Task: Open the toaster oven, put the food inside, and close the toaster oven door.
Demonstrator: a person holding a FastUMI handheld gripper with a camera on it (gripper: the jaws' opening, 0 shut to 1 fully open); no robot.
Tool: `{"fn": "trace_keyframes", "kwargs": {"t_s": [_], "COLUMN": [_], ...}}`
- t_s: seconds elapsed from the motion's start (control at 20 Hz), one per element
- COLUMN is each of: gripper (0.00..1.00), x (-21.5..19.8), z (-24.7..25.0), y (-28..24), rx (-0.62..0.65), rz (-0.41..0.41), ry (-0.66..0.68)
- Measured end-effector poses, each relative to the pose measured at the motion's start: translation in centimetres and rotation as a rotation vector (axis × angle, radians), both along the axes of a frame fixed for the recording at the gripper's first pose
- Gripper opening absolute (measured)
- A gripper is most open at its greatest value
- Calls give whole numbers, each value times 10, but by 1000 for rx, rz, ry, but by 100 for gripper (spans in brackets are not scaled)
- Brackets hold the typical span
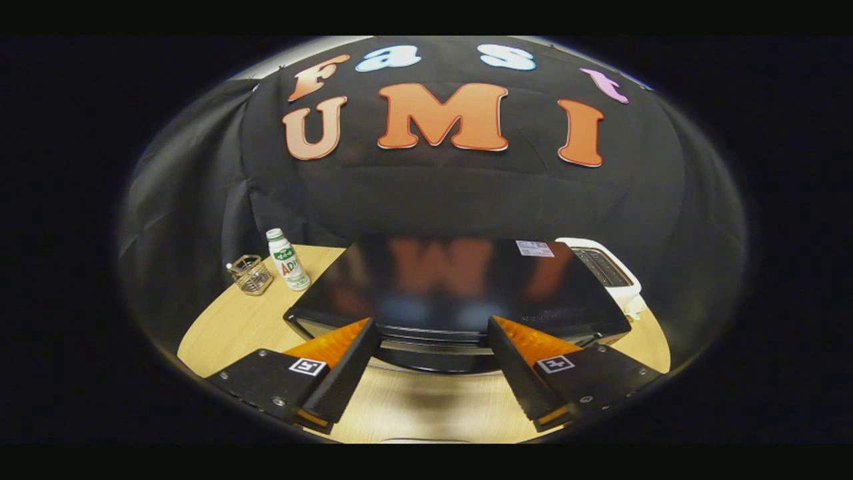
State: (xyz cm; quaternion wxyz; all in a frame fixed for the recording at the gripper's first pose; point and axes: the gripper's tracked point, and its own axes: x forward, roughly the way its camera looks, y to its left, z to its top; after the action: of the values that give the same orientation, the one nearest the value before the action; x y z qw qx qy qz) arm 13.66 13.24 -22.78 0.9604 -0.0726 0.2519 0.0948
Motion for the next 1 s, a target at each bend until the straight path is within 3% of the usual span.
{"fn": "trace_keyframes", "kwargs": {"t_s": [0.65, 1.0], "gripper": [100, 100], "x": [-99, -139], "z": [-35, -70], "y": [-10, -18], "rx": [-15, 78], "rz": [33, -30], "ry": [47, 52]}}
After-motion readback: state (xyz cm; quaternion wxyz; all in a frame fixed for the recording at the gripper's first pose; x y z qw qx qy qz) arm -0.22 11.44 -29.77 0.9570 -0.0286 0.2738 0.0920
